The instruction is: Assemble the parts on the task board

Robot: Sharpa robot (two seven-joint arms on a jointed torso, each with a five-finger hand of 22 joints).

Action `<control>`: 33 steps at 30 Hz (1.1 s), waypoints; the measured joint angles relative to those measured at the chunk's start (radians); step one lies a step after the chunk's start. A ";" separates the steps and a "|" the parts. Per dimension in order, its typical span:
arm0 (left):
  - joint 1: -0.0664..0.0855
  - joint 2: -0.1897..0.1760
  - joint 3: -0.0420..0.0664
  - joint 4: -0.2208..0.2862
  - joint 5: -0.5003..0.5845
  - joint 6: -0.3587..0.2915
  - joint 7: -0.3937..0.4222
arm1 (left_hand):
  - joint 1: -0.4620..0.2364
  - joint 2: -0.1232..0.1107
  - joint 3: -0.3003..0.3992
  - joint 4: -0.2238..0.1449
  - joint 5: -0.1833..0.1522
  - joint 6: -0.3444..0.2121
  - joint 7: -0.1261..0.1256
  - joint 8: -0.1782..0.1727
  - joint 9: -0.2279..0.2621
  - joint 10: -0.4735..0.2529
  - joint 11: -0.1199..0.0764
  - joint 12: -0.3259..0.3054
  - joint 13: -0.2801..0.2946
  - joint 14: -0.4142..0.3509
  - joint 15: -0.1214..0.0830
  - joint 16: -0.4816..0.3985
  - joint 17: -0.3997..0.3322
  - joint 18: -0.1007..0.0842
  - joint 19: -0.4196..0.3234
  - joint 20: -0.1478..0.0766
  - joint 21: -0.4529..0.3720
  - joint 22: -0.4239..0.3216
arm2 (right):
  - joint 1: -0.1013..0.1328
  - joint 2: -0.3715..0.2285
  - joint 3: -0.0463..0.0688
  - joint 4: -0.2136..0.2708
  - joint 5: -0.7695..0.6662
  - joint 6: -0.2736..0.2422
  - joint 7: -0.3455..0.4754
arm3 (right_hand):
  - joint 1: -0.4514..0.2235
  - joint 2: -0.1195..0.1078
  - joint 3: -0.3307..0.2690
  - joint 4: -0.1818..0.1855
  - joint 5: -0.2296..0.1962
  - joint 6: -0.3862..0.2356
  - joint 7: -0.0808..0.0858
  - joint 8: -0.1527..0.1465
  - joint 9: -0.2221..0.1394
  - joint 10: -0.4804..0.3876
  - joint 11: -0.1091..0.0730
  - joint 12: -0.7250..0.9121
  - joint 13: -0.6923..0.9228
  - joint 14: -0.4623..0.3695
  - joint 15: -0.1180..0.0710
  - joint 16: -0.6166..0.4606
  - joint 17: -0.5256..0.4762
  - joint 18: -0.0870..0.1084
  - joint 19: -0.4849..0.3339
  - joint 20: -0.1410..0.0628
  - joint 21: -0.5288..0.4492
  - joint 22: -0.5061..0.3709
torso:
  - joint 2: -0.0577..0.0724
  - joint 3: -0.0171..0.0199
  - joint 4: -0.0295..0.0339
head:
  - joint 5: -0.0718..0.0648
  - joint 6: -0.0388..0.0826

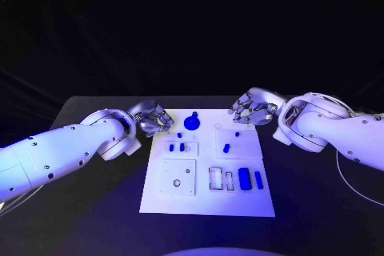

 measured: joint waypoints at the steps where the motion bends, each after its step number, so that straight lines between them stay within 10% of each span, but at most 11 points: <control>1: 0.000 -0.010 -0.002 0.012 0.088 -0.014 0.045 | -0.009 0.004 -0.007 0.007 0.000 0.000 0.000 0.000 -0.001 0.000 0.000 0.004 0.000 -0.015 0.001 -0.018 -0.028 0.000 -0.016 0.002 -0.030 -0.018 | -0.003 0.000 0.000 0.003 -0.046 0.008 -0.008 | 0.000 0.000 0.005 0.000 -0.005 0.008 -0.001 0.000 0.001 0.005 -0.002 -0.009 -0.015 0.000 0.000 0.000 0.002 0.000 0.000 0.000 0.002 0.004 | 0.000 0.0001 -0.0002 | -0.001 0.001; 13: -0.011 -0.075 -0.019 0.114 0.810 -0.028 0.325 | -0.090 0.017 -0.144 0.076 0.000 -0.006 -0.006 0.004 -0.007 0.000 -0.008 0.054 0.018 -0.055 -0.001 -0.045 -0.094 0.014 -0.061 0.009 -0.146 -0.093 | -0.033 0.022 -0.006 0.014 -0.406 0.071 -0.094 | -0.020 -0.027 0.046 0.002 -0.057 0.031 -0.015 -0.014 0.000 0.015 -0.001 -0.093 -0.159 0.000 0.000 -0.008 -0.015 0.000 0.004 -0.003 0.001 0.000 | 0.001 0.0001 0.0011 | -0.019 0.008; 33: -0.017 -0.092 -0.020 0.128 1.001 -0.026 0.408 | -0.090 0.017 -0.166 0.078 0.000 -0.006 -0.006 0.004 -0.010 -0.004 -0.011 0.066 0.021 -0.062 -0.001 -0.045 -0.104 0.014 -0.065 0.006 -0.166 -0.108 | -0.069 0.056 -0.008 -0.010 -0.557 0.137 -0.144 | -0.025 -0.046 0.061 0.003 -0.070 0.031 -0.015 -0.031 -0.005 -0.012 0.000 -0.121 -0.229 0.000 -0.015 -0.027 -0.035 0.000 -0.004 -0.011 -0.013 -0.021 | 0.002 0.0011 -0.0002 | -0.018 0.005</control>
